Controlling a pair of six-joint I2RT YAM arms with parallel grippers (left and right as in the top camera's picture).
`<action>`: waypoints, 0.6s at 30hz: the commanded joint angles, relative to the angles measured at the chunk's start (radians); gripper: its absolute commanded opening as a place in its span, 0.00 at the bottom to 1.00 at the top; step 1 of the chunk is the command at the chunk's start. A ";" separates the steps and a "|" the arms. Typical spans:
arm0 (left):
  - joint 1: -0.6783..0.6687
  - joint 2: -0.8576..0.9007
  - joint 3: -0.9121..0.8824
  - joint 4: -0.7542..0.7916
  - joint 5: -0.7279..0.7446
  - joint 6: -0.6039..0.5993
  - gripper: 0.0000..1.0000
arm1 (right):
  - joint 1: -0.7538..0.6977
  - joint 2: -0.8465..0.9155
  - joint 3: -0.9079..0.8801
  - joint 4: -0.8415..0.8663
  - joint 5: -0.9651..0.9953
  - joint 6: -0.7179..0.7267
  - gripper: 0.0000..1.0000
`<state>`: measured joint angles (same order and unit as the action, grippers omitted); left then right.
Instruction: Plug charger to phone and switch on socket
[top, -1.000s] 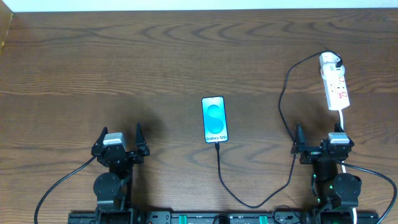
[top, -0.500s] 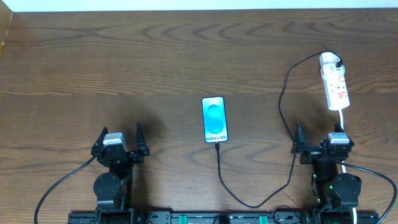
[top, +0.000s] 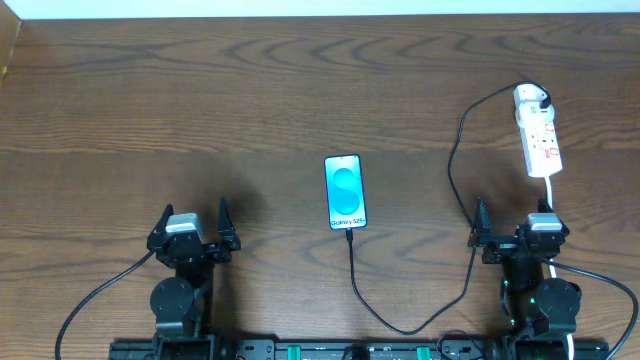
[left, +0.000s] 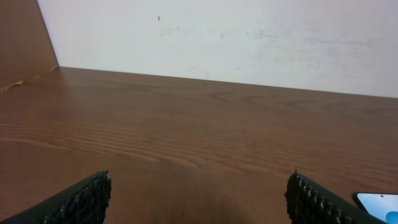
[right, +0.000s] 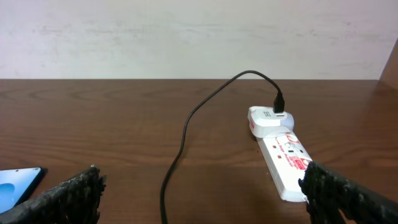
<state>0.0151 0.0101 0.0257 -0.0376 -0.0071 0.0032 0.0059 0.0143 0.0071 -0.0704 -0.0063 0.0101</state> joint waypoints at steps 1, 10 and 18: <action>0.002 -0.006 -0.022 -0.034 -0.027 -0.001 0.90 | -0.006 -0.009 -0.002 -0.004 0.004 -0.014 0.99; 0.002 -0.006 -0.022 -0.034 -0.027 -0.001 0.89 | -0.006 -0.009 -0.002 -0.004 0.003 -0.014 0.99; 0.002 -0.006 -0.022 -0.034 -0.027 -0.001 0.89 | -0.006 -0.009 -0.002 -0.005 0.004 -0.014 0.99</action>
<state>0.0151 0.0101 0.0257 -0.0376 -0.0071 0.0032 0.0059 0.0143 0.0071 -0.0704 -0.0063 0.0101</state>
